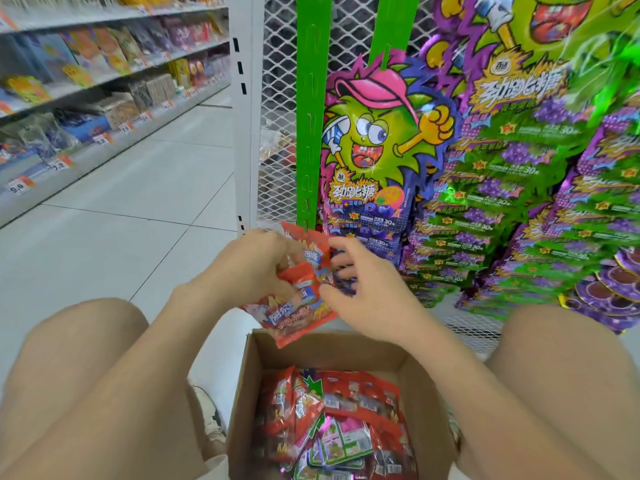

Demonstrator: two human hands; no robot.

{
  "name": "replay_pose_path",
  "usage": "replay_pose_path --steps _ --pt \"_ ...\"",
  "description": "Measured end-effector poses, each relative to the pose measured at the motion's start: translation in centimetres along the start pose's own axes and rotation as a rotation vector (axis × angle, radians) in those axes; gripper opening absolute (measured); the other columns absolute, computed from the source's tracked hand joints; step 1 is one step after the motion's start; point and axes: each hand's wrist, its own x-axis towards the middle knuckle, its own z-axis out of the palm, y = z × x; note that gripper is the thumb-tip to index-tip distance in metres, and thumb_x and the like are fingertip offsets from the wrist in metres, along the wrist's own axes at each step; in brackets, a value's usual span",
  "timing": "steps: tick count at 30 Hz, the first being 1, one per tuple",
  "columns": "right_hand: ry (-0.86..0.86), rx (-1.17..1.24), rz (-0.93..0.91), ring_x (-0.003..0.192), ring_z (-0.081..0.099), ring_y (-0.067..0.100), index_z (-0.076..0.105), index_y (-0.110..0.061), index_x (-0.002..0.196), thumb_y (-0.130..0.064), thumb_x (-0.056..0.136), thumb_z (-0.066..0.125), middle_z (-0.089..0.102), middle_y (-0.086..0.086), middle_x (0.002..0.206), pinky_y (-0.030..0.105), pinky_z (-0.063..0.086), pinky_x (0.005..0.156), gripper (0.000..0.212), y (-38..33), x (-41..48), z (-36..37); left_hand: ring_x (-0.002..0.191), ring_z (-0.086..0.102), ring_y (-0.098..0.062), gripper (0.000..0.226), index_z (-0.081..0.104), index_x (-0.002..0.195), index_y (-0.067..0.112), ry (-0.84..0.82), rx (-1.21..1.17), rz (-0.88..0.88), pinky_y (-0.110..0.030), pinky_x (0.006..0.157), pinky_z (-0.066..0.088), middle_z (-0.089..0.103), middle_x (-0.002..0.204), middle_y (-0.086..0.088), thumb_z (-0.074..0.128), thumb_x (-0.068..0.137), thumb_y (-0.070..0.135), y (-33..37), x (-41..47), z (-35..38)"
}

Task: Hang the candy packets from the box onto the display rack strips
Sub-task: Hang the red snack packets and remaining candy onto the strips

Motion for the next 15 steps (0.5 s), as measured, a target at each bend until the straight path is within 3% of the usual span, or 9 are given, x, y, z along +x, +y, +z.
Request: replay_pose_path --steps 2,4,8,10,12,14,15 --pt "-0.056 0.05 0.027 0.101 0.068 0.008 0.056 -0.031 0.141 -0.047 0.093 0.072 0.071 -0.011 0.111 0.039 0.055 0.097 0.053 0.1 0.5 0.4 0.058 0.053 0.006 0.053 0.058 0.077 0.037 0.065 -0.069 0.031 -0.035 0.063 0.054 0.063 0.059 0.018 0.102 0.05 0.048 0.6 0.0 0.4" --pt "0.034 0.045 0.035 0.09 0.072 0.006 0.075 -0.022 0.117 -0.038 0.096 0.072 0.077 -0.009 0.098 0.04 0.058 0.095 0.028 0.7 1.2 0.2 0.057 0.059 0.001 0.057 0.059 0.077 0.033 0.146 -0.211 0.03 -0.032 0.062 0.053 0.067 0.061 0.015 0.104 0.047 0.049 0.9 0.1 0.4" --pt "0.215 0.267 0.107 0.086 0.074 0.012 0.08 -0.018 0.093 -0.025 0.099 0.071 0.077 -0.008 0.085 0.045 0.06 0.089 0.013 1.4 1.7 -0.7 0.067 0.07 -0.007 0.03 0.072 0.087 0.03 0.099 -0.422 -0.009 -0.031 0.066 0.056 0.076 0.073 0.011 0.096 0.073 0.041 -0.5 0.4 0.6" --pt "0.314 0.39 0.156 0.091 0.071 0.01 0.075 -0.022 0.097 -0.026 0.102 0.066 0.076 -0.01 0.091 0.039 0.059 0.091 0.012 1.3 1.9 -0.8 0.08 0.074 -0.025 0.021 0.08 0.099 0.026 0.069 -0.49 -0.041 -0.043 0.076 0.062 0.08 0.084 0.003 0.084 0.089 0.044 -1.4 0.6 0.7" --pt "0.29 0.371 0.148 0.083 0.067 0.008 0.071 -0.022 0.106 -0.025 0.105 0.061 0.074 -0.01 0.091 0.027 0.053 0.082 0.01 0.8 2.0 -0.9 0.093 0.074 -0.037 0.016 0.083 0.107 0.026 0.096 -0.572 -0.053 -0.055 0.086 0.062 0.082 0.093 -0.002 0.078 0.095 0.037 -1.7 0.6 0.7" --pt "0.134 0.448 0.145 0.074 0.068 0.013 0.072 -0.021 0.107 -0.016 0.101 0.063 0.075 -0.006 0.083 0.023 0.05 0.07 0.011 0.6 1.8 -1.2 0.095 0.077 -0.029 0.013 0.085 0.105 0.026 0.113 -0.623 -0.065 -0.051 0.091 0.062 0.083 0.094 0.002 0.081 0.094 0.028 -1.5 0.5 0.4" --pt "0.055 0.52 0.145 0.079 0.073 0.015 0.074 -0.02 0.108 -0.013 0.098 0.068 0.079 -0.004 0.086 0.021 0.054 0.073 0.013 0.5 1.6 -1.5 0.095 0.078 -0.023 0.014 0.085 0.105 0.026 0.113 -0.66 -0.089 -0.048 0.093 0.063 0.083 0.094 0.004 0.082 0.091 0.026 -1.4 0.5 0.2"
